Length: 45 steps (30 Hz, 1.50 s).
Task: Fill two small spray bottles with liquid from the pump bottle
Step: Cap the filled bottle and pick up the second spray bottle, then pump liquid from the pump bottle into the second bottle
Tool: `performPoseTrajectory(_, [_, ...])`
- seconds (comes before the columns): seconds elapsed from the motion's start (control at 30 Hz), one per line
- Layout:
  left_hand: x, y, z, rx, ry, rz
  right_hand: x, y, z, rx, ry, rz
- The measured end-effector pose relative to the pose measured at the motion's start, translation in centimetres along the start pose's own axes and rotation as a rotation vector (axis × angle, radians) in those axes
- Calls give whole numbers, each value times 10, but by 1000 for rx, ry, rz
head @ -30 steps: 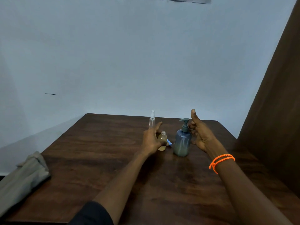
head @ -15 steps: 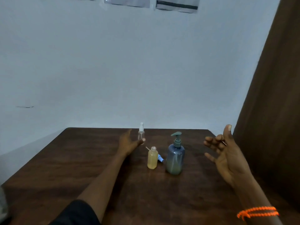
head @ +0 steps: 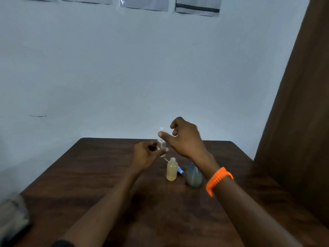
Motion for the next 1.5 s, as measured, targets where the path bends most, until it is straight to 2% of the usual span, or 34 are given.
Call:
performPoseTrajectory(0.07, [-10, -11, 9, 18, -35, 8, 25, -2, -24, -89, 112, -44])
performPoseTrajectory(0.17, [-26, -23, 19, 52, -42, 32, 35, 2, -41, -88, 190, -6])
performPoseTrajectory(0.37, [-48, -24, 24, 47, 124, 78, 19, 0, -26, -5, 314, 19])
performPoseTrajectory(0.47, [-55, -23, 22, 51, 113, 112, 16, -3, 0, 143, 302, 30])
performPoseTrajectory(0.53, [-60, -24, 20, 45, 70, 131, 11, -12, 24, 266, 210, 6])
performPoseTrajectory(0.63, [-64, -23, 17, 42, 26, 110, -19, -40, 51, 205, 91, -46])
performPoseTrajectory(0.8, [-60, -28, 0, 36, -9, 73, -77, -113, 18, 13, 351, -168])
performPoseTrajectory(0.97, [-56, -38, -29, 9, -1, 43, -96, -146, -29, 30, 313, -214])
performPoseTrajectory(1.07, [-54, -48, -36, 9, 108, 20, -96, -149, -30, 38, 351, -183])
performPoseTrajectory(1.1, [-53, -51, -38, 22, 161, 8, -94, -148, -24, 47, 311, -171])
performPoseTrajectory(1.17, [-51, -57, -41, 64, 221, -28, -85, -141, -1, 126, 88, -150])
performPoseTrajectory(1.23, [-47, -62, -46, 99, 223, -73, -68, -131, 29, 231, -189, -144])
performPoseTrajectory(1.3, [-42, -65, -50, 126, 198, -86, -45, -120, 54, 280, -338, -184])
performPoseTrajectory(1.37, [-37, -69, -55, 159, 192, -89, -18, -111, 63, 297, -332, -251])
performPoseTrajectory(1.5, [-31, -75, -63, 165, 193, -117, 19, -99, 51, 355, -157, -328])
Point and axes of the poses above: each hand's wrist, its own x-axis towards the middle knuckle, its own z-axis out of the back of the hand, y = z × x, the point moved 3 cm from there along x, towards the middle knuckle, and after that the axes turned 6 degrees about y, right-handed, at the moved point
